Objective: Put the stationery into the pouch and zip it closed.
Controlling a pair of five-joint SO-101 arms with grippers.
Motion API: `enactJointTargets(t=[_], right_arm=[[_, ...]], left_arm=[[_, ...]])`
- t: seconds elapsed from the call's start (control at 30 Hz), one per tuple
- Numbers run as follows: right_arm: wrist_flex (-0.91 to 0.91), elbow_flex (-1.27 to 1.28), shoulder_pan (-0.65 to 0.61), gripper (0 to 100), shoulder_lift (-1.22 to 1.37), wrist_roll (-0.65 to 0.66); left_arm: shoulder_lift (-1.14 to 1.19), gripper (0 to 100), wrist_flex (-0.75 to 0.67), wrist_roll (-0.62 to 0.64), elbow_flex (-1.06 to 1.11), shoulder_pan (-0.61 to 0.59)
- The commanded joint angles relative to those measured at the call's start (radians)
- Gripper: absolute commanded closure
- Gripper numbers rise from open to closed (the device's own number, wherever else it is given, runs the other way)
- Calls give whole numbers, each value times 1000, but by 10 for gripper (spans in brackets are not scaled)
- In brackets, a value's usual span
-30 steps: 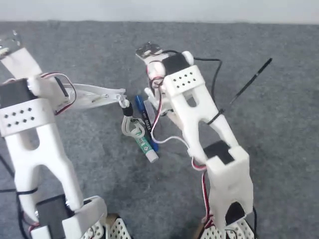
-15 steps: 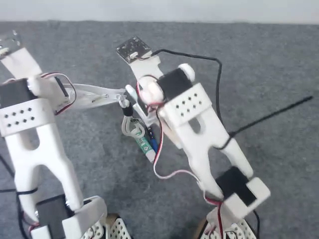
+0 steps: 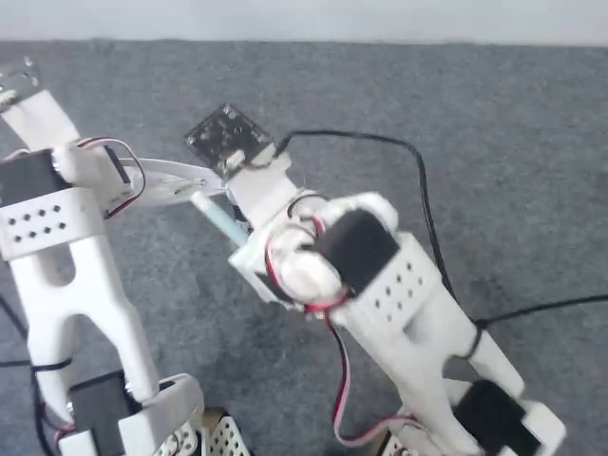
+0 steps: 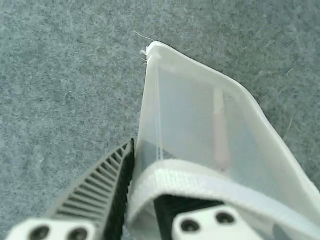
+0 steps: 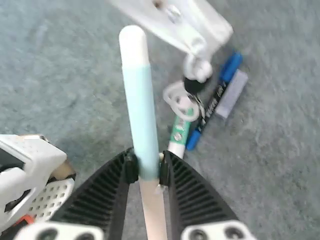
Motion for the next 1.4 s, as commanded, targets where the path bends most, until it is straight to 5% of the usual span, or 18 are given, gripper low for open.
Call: enactJointTargets(t=[0.0,0.6,1.03,1.37], right_arm=[[-166,130,-19,993,-137,-12],[-1322,965,-16,993,-639,-3],[-2011,1165,-18,993,-622,-8],[-2433,1145,-19,993,-285,-3]], left_arm=[[-3,990,-25,3,2,3],[-3,990,-23,3,2,3],[-3,990,-25,3,2,3],[-3,990,-23,3,2,3]])
